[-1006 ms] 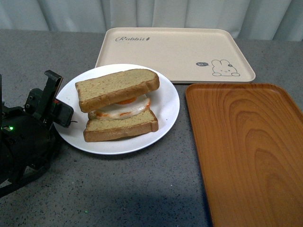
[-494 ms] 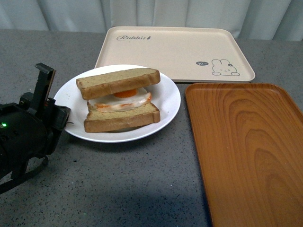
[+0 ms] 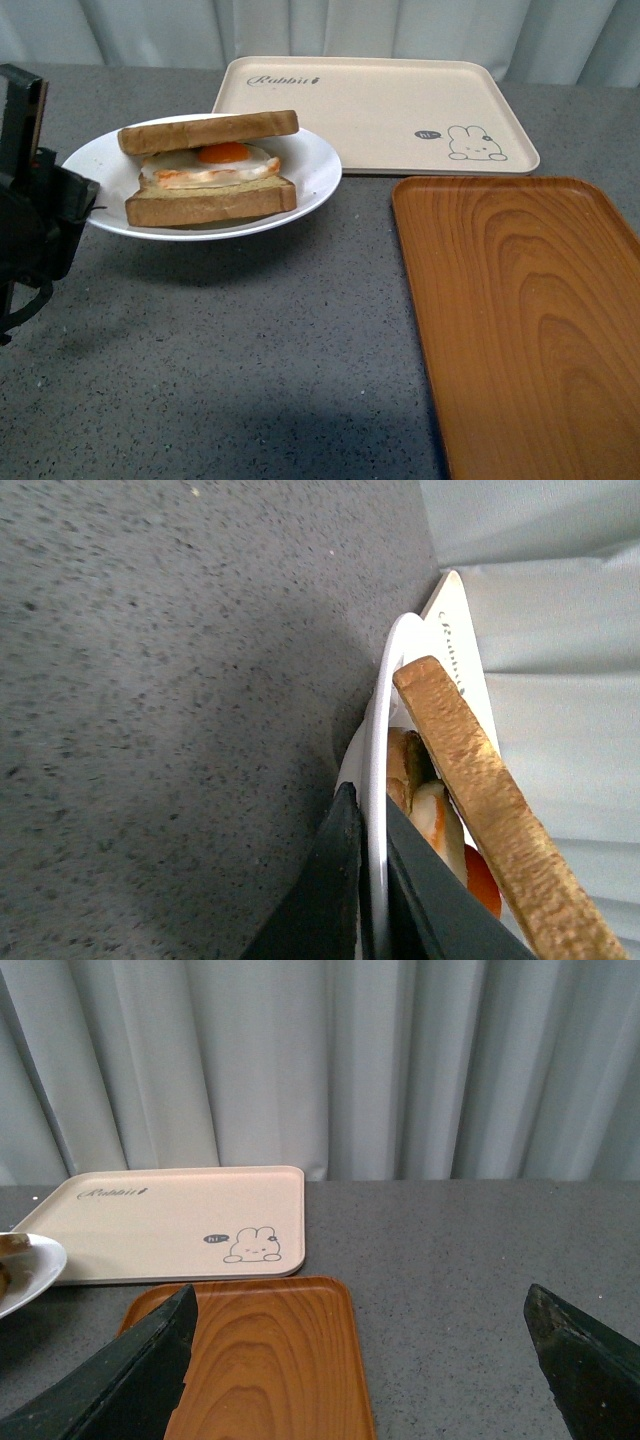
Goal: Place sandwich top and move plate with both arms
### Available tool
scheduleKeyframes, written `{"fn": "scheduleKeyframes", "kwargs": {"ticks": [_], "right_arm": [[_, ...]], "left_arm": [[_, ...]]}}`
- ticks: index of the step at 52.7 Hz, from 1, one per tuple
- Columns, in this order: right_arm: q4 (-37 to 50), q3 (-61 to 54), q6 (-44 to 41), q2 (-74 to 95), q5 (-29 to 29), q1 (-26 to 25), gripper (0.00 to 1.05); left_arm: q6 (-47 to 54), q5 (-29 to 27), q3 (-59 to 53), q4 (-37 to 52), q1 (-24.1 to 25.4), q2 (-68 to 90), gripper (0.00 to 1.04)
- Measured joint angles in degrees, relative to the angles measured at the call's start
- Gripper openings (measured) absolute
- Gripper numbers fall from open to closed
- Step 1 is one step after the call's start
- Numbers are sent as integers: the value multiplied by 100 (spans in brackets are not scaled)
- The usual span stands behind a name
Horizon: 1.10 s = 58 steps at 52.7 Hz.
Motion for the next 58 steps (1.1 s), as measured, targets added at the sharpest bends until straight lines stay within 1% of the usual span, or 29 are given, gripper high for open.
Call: {"fn": "scheduleKeyframes", "kwargs": {"ticks": [13,26,39,58], "right_arm": [[0,0,-2,0,0,-2,96],[0,0,-2,0,0,0,96],[0,0,-2,0,0,0,96],[0,0,0,0,0,0,96]], "left_arm": [[356,9,1445,-765,-258,247,4],[623,-31,2549,-1248,-302,903,4],[774,-61,3289,-1528,-282,1399,4],[798,-142,3759,-1792,-177,1716,4]]}}
